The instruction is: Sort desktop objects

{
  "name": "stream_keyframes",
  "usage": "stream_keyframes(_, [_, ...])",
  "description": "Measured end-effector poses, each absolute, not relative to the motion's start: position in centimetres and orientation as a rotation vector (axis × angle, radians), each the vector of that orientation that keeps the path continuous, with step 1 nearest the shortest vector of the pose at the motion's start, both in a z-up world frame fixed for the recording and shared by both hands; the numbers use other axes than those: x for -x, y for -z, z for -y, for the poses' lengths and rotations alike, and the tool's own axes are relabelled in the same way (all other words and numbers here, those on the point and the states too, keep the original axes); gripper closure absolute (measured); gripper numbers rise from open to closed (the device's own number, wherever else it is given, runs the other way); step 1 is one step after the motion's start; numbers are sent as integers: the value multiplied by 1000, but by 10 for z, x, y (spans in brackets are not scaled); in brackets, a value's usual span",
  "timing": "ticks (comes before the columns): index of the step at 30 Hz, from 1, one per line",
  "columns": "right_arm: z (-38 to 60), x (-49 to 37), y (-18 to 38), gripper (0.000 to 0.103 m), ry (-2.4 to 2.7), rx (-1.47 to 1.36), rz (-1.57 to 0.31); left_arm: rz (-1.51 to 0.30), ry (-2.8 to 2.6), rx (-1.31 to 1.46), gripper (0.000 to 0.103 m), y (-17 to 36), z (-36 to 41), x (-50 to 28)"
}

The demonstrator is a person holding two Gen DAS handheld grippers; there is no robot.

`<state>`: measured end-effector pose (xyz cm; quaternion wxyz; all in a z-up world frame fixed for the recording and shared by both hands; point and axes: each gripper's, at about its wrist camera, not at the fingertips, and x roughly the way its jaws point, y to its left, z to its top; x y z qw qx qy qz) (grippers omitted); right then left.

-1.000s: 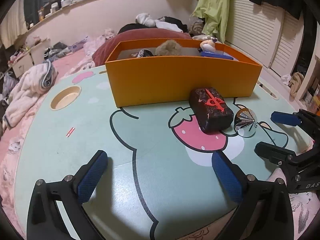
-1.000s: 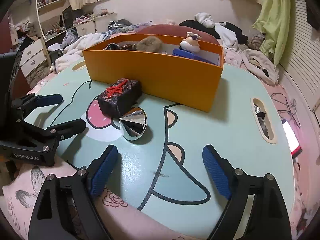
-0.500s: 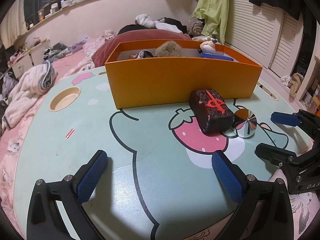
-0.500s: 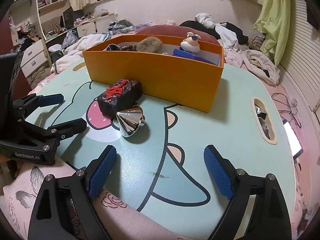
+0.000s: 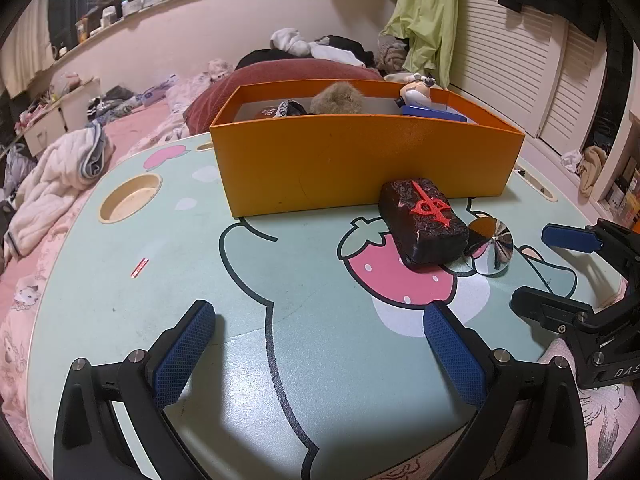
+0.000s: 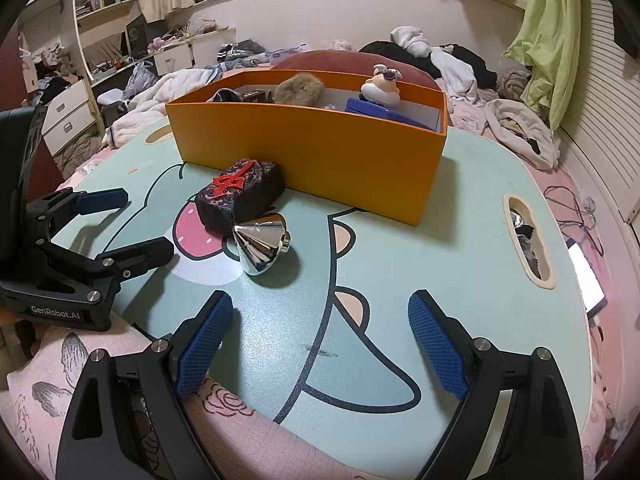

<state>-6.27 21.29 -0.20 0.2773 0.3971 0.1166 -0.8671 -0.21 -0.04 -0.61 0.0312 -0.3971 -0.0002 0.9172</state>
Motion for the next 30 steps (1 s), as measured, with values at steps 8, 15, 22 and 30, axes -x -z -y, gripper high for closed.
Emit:
stream_keyframes(8, [-213, 62, 1, 13, 2328, -1067, -313, 1, -2826, 1223, 0, 6, 0, 2])
stream_keyframes(15, [-213, 61, 1, 13, 2327, -1066, -312, 1, -2826, 1223, 0, 6, 0, 2])
stream_keyframes(22, [-212, 60, -1, 13, 2326, -1063, -304, 0, -2826, 1223, 0, 7, 0, 2])
stream_keyframes(30, [-215, 63, -3, 13, 2327, -1049, -219, 1, -2826, 1223, 0, 7, 0, 2])
